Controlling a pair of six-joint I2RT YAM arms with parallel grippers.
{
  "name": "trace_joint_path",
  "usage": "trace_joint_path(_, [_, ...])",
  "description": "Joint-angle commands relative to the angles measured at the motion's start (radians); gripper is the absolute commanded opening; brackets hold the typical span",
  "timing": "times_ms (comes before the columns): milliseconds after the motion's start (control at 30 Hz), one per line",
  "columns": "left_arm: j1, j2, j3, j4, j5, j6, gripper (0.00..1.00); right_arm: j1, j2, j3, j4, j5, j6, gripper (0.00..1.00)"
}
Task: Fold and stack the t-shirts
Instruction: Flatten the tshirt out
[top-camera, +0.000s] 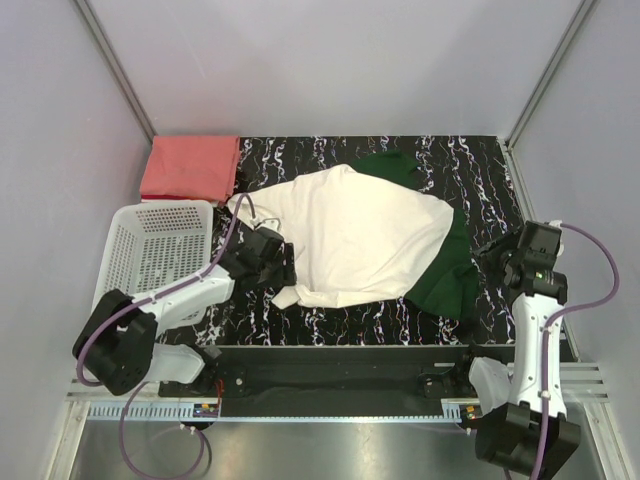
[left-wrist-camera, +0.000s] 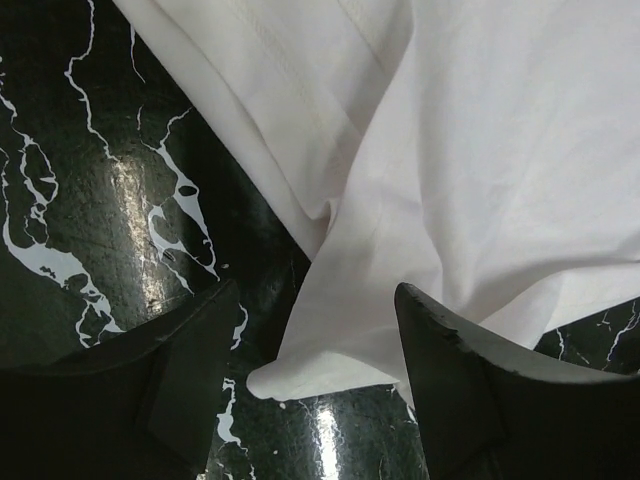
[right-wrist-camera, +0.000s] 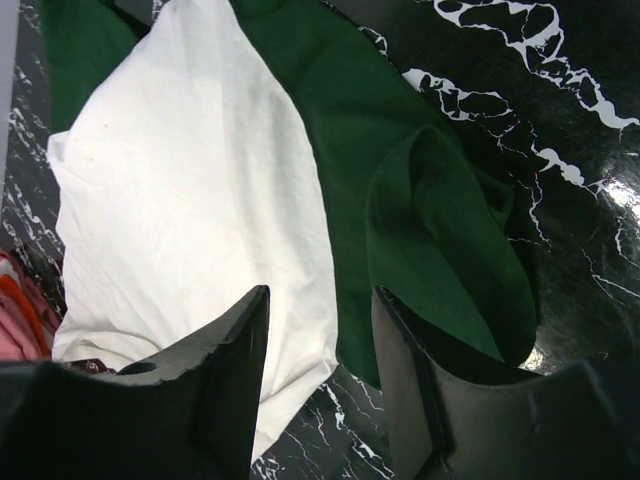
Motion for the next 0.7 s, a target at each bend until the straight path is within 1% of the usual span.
trace_joint_path(0, [-0.005, -0.018, -0.022, 0.009, 0.028, 0.031, 0.69, -0.005, 0.071, 0.005, 0.048, -0.024, -0.003, 0.53])
trace_joint_path(133, [-0.008, -0.019, -0.043, 0.007, 0.059, 0.035, 0.68, -0.005, 0.17, -0.009, 0.086, -0.021, 0.0, 0.53])
trace_joint_path(200, [-0.011, -0.033, -0.065, 0.007, 0.062, 0.031, 0.66, -0.005, 0.215, -0.013, 0.096, 0.033, 0.017, 0.52])
trace_joint_path(267, [-0.015, -0.048, -0.092, 0.01, 0.054, 0.028, 0.65, -0.005, 0.246, -0.024, 0.115, 0.07, 0.034, 0.49])
trace_joint_path(367, [-0.017, -0.085, -0.123, 0.012, 0.056, 0.029, 0.62, -0.005, 0.295, -0.042, 0.178, 0.076, 0.057, 0.43])
trace_joint_path(433, [-0.017, -0.107, -0.14, 0.007, 0.06, 0.022, 0.61, -0.005, 0.347, -0.033, 0.203, 0.106, 0.037, 0.43])
trace_joint_path(567, [-0.022, -0.188, -0.192, 0.012, 0.07, -0.009, 0.6, -0.005, 0.428, -0.018, 0.264, 0.097, 0.013, 0.45])
trace_joint_path(600, [-0.023, -0.218, -0.198, 0.015, 0.074, -0.015, 0.6, -0.005, 0.448, -0.018, 0.292, 0.102, 0.004, 0.46])
trace_joint_path(667, [-0.023, -0.246, -0.21, 0.015, 0.086, -0.017, 0.6, -0.005, 0.514, 0.002, 0.295, 0.14, -0.012, 0.49])
